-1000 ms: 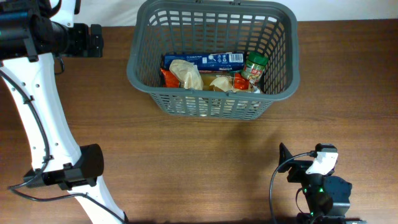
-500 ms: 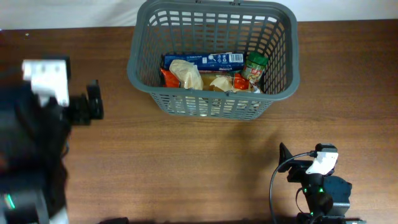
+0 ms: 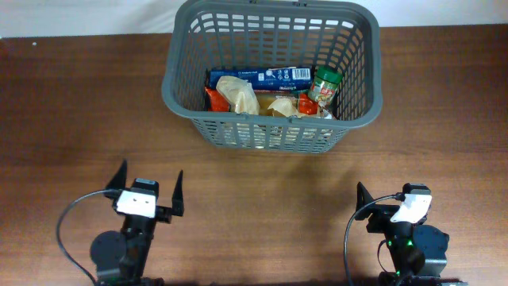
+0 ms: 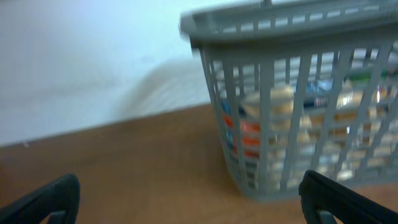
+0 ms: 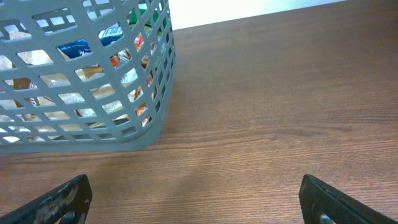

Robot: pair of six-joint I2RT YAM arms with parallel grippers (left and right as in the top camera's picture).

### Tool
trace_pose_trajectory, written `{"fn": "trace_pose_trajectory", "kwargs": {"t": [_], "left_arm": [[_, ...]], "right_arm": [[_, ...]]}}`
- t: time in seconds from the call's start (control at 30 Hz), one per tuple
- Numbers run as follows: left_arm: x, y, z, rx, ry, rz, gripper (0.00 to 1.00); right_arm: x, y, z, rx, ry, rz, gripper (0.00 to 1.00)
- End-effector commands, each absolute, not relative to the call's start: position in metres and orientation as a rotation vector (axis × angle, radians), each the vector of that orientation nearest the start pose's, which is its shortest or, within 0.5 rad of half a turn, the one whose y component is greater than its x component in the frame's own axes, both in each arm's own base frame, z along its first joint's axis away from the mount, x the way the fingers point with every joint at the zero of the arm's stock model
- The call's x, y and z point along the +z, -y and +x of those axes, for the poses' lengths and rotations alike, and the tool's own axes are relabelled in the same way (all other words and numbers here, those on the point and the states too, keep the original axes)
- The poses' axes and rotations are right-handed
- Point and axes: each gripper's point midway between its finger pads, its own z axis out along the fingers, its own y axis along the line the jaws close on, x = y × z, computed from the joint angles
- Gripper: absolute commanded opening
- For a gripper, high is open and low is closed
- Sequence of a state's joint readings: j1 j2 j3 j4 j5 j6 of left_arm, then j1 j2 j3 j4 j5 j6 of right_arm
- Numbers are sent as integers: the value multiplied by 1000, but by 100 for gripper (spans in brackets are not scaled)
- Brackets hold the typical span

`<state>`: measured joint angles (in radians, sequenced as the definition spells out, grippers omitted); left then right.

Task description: Pack container

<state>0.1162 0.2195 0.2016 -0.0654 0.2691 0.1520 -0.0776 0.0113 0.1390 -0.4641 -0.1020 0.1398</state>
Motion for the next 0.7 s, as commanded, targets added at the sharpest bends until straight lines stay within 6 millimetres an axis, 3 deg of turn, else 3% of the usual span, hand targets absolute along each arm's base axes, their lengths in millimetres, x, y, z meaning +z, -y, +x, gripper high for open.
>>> {"fn": "trace_pose_trajectory", "kwargs": {"t": [0.0,0.2,0.53,0.67], "left_arm": [[180,22,251,-53,-1672,250,99],[167,23,245,-60,-1701,248,99],[170,25,233,-60,-1677,256,99],[153,25,231,-76,-1748,250,99]], "right_arm": [[124,0,223,140,-1903,146,99],[124,0,223,140,-1903,146,99],[124,0,223,140,-1903,146,99],[124,0,223,140,-1904,146,99]]}}
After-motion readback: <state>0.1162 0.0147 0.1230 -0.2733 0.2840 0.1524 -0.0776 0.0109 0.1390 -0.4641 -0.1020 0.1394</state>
